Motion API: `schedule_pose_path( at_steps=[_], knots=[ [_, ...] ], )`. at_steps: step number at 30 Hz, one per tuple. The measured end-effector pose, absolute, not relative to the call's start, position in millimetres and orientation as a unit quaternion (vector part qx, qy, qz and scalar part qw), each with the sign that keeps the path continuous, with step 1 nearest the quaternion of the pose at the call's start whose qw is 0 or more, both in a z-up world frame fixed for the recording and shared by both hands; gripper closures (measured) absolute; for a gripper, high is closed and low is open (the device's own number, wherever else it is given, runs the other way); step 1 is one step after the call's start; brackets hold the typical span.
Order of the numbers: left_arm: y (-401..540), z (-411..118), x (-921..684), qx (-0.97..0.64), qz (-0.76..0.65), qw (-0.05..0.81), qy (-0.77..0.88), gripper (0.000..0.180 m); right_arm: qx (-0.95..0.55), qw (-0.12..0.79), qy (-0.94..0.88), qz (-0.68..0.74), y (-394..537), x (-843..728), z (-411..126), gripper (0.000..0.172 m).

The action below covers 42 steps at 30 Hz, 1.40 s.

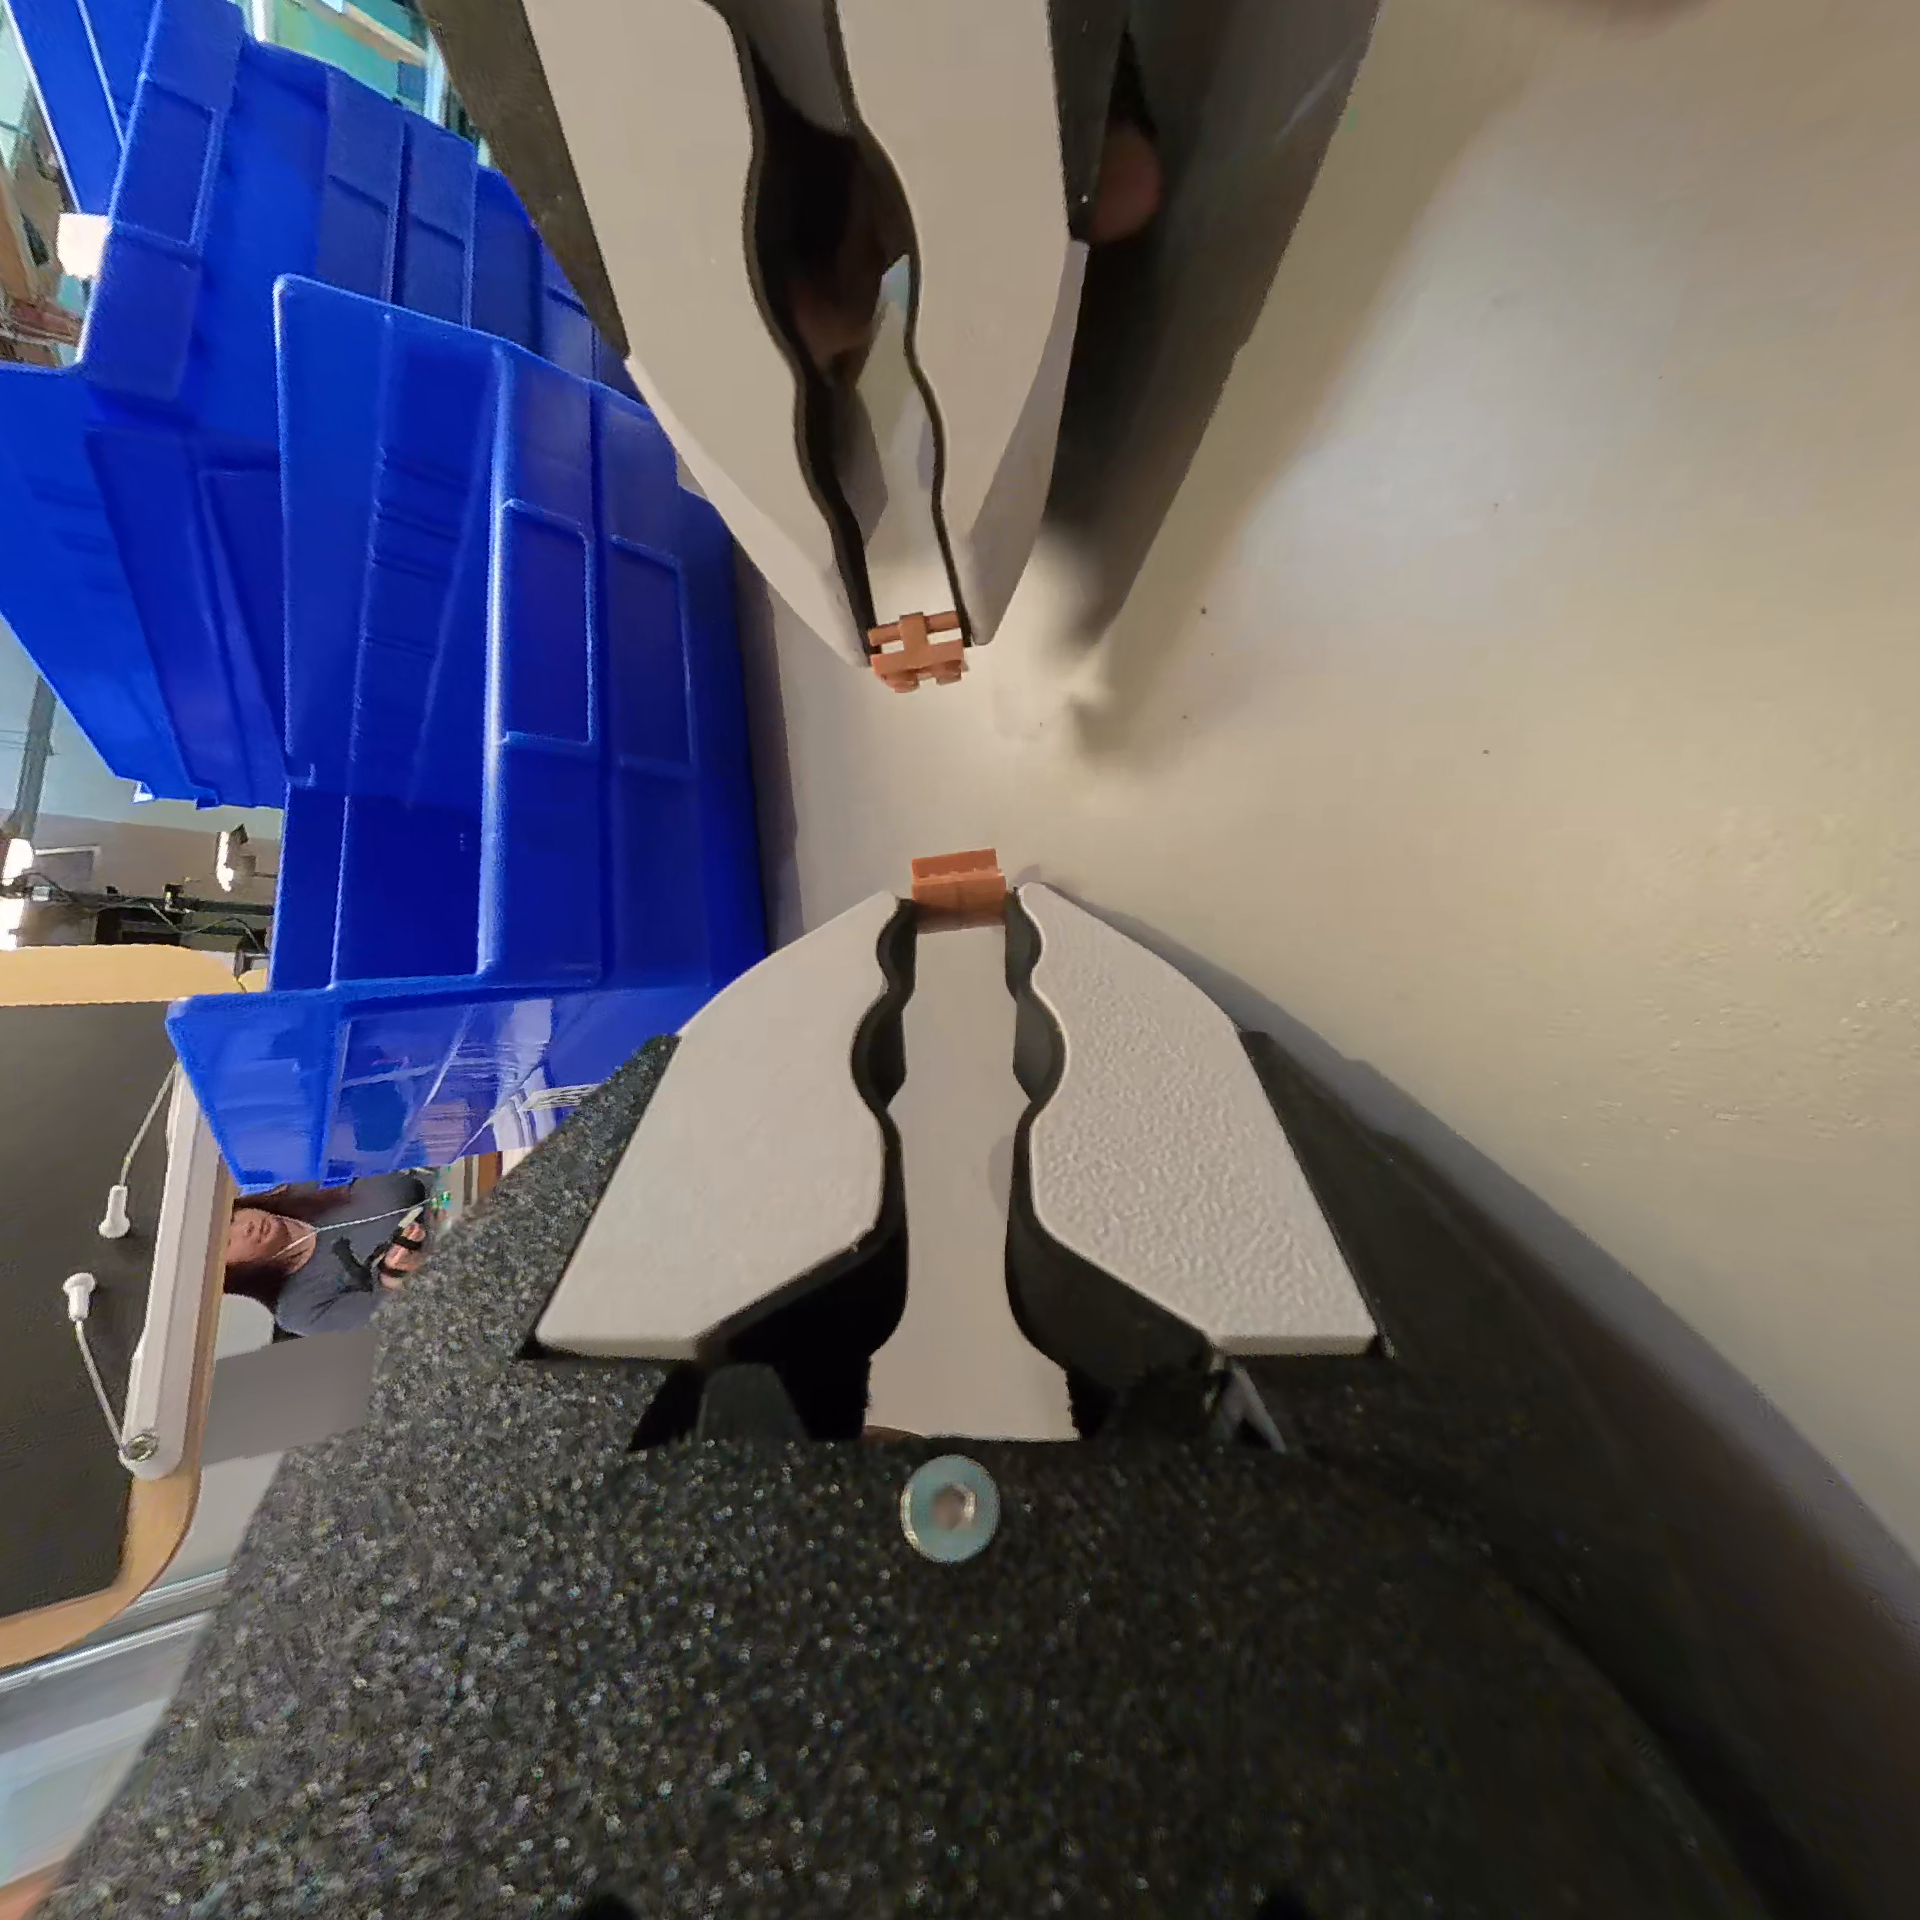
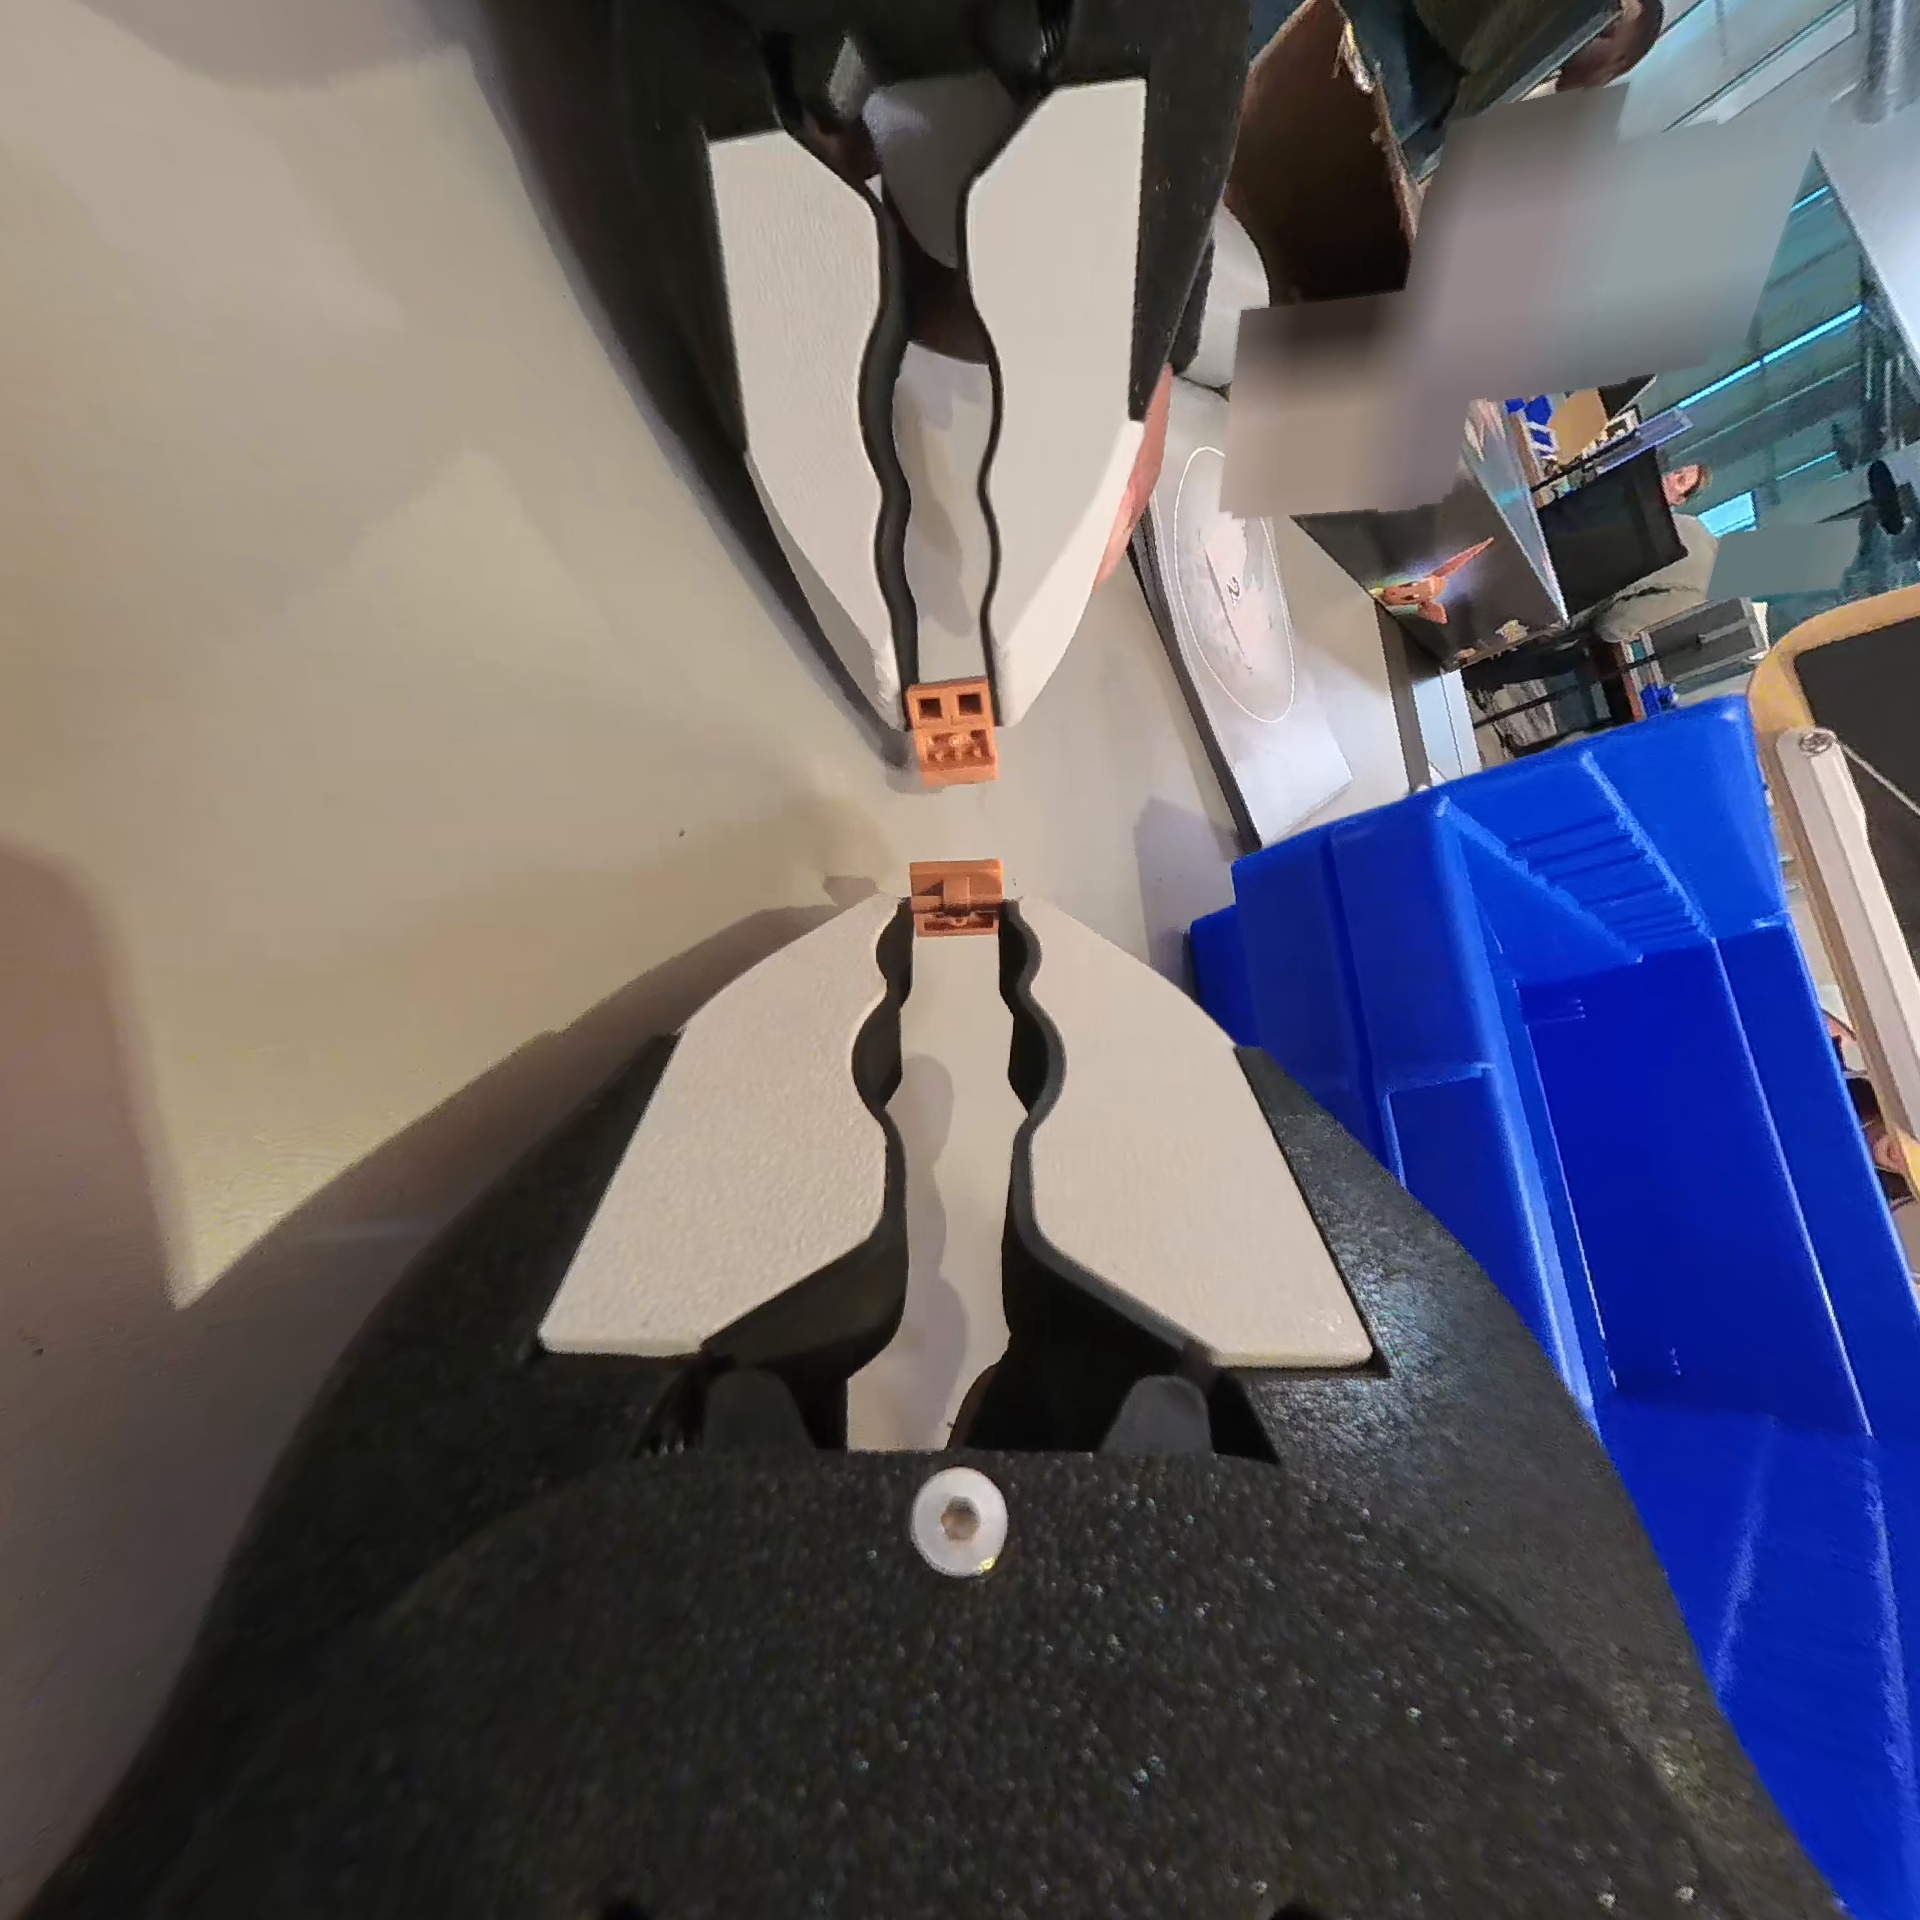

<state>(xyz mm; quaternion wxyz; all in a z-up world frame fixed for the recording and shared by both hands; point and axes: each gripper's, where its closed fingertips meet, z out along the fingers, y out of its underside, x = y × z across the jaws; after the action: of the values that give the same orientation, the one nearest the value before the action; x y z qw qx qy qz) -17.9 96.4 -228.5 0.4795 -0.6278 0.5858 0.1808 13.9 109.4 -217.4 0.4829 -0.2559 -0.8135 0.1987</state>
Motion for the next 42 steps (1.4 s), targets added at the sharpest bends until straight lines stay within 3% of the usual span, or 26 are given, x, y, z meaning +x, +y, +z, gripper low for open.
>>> schedule_pose_path(
  at_steps=[8,12,16,25,30,37,42],
  knots=[
    [96.3,-221.5,-16.0,-0.633,0.163,0.503,0.566,0.164,-0.253,0.494,-0.807,0.202,108.0,11.5,-212.4,0.155],
    [97.7,-213.8,-17.6,-0.629,0.174,0.518,0.553,0.164,-0.169,0.606,-0.758,0.171,103.7,10.1,-177.2,0.156],
    [99.4,-206.7,-18.4,-0.624,0.185,0.531,0.543,0.164,-0.065,0.714,-0.696,0.04,105.4,12.8,-149.9,0.156],
    [100.3,-195.2,-17.9,-0.611,0.203,0.553,0.528,0.164,-0.007,0.759,-0.65,-0.044,101.2,12.6,-138.0,0.156],
    [99.1,-184.6,-15.3,-0.613,0.171,0.582,0.505,0.164,-0.076,0.752,-0.655,-0.006,110.1,9.0,-129.7,0.156],
    [95.3,-158.6,-10.5,-0.621,0.062,0.647,0.438,0.164,-0.281,0.703,-0.654,0.019,168.9,-10.8,-94.0,0.156],
    [95.2,-143.7,-15.9,-0.633,-0.023,0.676,0.376,0.164,-0.425,0.619,-0.658,-0.043,249.1,-28.5,-90.5,0.154]
  ],
)
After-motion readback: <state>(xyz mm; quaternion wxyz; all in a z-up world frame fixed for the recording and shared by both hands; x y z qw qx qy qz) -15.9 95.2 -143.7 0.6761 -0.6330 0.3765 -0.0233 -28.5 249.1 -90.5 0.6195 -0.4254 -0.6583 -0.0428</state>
